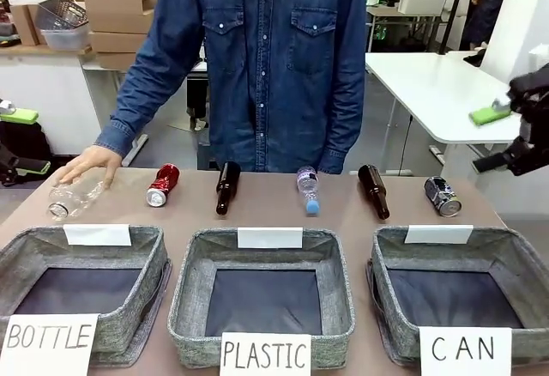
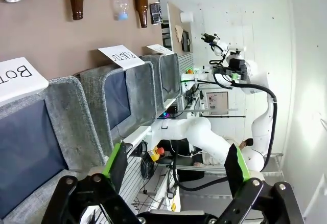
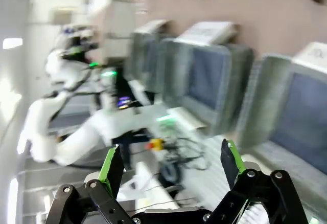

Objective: Sort the can waste into the basket.
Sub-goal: Pick up the can waste from the table and place it in the right Fabric basket.

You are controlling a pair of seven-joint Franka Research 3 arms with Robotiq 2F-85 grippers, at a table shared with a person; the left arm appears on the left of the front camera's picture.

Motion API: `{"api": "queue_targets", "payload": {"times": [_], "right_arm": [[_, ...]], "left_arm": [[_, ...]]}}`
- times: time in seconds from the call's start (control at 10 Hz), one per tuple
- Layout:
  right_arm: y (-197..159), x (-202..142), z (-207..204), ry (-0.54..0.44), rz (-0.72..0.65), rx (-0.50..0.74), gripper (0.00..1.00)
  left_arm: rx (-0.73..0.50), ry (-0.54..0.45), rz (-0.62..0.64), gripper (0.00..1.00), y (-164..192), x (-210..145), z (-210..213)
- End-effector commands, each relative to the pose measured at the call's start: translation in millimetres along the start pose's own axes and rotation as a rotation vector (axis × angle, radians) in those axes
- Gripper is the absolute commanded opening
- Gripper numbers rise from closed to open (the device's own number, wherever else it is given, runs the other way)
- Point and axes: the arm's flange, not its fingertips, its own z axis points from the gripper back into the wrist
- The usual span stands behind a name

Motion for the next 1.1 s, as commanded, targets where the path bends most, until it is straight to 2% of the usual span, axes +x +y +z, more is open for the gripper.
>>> {"api": "queue_targets", "payload": {"times": [0.0, 0.2, 0.3, 0.4, 0.5, 0.6, 0.7, 0.8, 1.0], "right_arm": [[0, 1, 1, -0.075, -0.071, -0.407, 1.00], [-5, -7, 10, -0.120, -0.138, -0.760, 1.00], [-6, -10, 16, -0.146, -0.197, -0.825, 1.00], [2, -13, 25, -0.293, -0.221, -0.625, 1.00], [-3, 0, 22, -0.149, -0.046, -0.648, 1.00], [-1, -4, 28, -0.210, -0.118, -0.688, 1.00], [6, -7, 17, -0.221, -0.116, -0.876, 1.00], [-9, 37, 3, -0.170, -0.132, -0.971, 1.00], [-53, 102, -17, -0.168, -0.073, -0.955, 1.00]], "left_arm": [[-0.006, 0.010, -0.023, 1.00, 0, 0, 1], [-0.006, 0.010, -0.023, 1.00, 0, 0, 1], [-0.006, 0.010, -0.023, 1.00, 0, 0, 1], [-0.006, 0.010, -0.023, 1.00, 0, 0, 1], [-0.006, 0.010, -0.023, 1.00, 0, 0, 1], [-0.006, 0.010, -0.023, 1.00, 0, 0, 1], [-0.006, 0.010, -0.023, 1.00, 0, 0, 1], [-0.006, 0.010, -0.023, 1.00, 0, 0, 1], [-0.006, 0.010, -0.023, 1.00, 0, 0, 1]]}}
